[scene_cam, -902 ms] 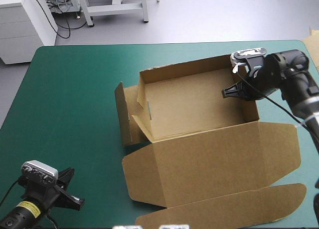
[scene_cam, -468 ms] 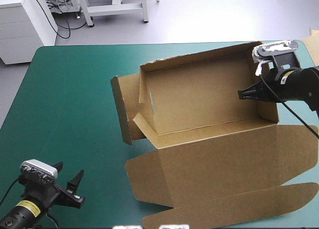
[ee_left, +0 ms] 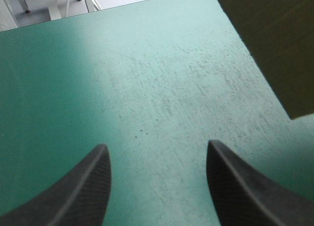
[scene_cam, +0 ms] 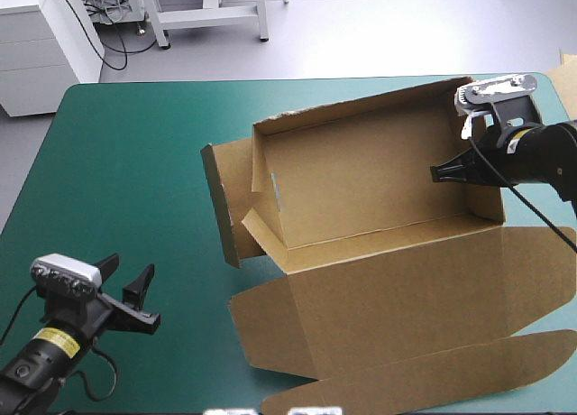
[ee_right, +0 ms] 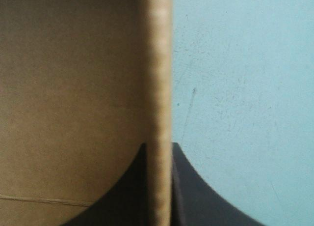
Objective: Fold the box
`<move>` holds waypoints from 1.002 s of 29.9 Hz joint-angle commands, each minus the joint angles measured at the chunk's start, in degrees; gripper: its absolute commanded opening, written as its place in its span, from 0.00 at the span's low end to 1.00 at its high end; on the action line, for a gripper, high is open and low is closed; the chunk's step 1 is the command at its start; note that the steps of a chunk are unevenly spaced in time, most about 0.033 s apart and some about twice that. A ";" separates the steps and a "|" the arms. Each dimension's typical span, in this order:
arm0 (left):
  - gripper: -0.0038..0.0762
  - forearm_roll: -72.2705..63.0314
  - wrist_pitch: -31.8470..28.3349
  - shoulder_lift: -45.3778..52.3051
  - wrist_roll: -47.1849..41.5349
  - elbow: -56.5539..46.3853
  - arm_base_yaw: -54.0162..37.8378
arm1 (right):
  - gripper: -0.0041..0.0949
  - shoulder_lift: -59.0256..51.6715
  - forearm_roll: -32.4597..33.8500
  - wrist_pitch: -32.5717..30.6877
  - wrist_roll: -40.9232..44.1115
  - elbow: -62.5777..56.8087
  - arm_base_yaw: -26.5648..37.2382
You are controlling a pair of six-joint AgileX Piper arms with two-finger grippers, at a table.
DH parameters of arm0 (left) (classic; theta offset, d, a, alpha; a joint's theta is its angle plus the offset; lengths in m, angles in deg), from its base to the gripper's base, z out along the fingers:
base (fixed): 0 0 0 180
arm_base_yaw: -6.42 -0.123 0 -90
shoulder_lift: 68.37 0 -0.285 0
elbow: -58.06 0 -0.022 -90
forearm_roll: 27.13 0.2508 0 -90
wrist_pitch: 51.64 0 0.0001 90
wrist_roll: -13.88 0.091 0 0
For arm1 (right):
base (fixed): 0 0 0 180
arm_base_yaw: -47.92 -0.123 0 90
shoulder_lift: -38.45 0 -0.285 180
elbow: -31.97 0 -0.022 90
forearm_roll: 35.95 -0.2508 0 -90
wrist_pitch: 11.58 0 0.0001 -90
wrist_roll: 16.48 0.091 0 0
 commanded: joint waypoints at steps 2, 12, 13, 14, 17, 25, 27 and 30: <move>0.55 3.10 -4.56 -9.93 -2.49 7.36 -0.11 | 0.02 -1.40 -0.75 -0.13 -0.76 1.37 0.32; 0.55 2.47 1.50 -34.47 -4.14 19.25 -1.79 | 0.02 -1.40 -1.87 -0.13 -1.22 1.37 0.32; 0.55 1.34 1.73 -36.79 -4.14 20.01 -3.23 | 0.02 -1.40 -2.46 -0.13 -1.21 1.37 0.32; 0.55 0.21 1.81 -38.52 -4.14 20.58 -4.64 | 0.02 -1.40 -2.46 -0.13 -1.21 1.37 0.32; 0.55 -6.82 1.44 -43.30 -2.53 21.65 -10.53 | 0.02 -1.40 -2.83 -0.13 -1.21 1.37 0.32; 0.55 -31.79 -2.40 -49.89 21.22 21.74 -16.21 | 0.02 -1.40 -3.32 -0.13 -1.21 1.37 0.32; 0.55 -40.85 -3.02 -51.13 29.44 21.74 -16.21 | 0.02 -1.40 -3.32 -0.13 -1.21 1.37 0.32; 0.55 -57.12 -1.00 -53.28 43.24 21.74 -16.21 | 0.02 -1.40 -3.32 -0.13 -1.21 1.37 0.32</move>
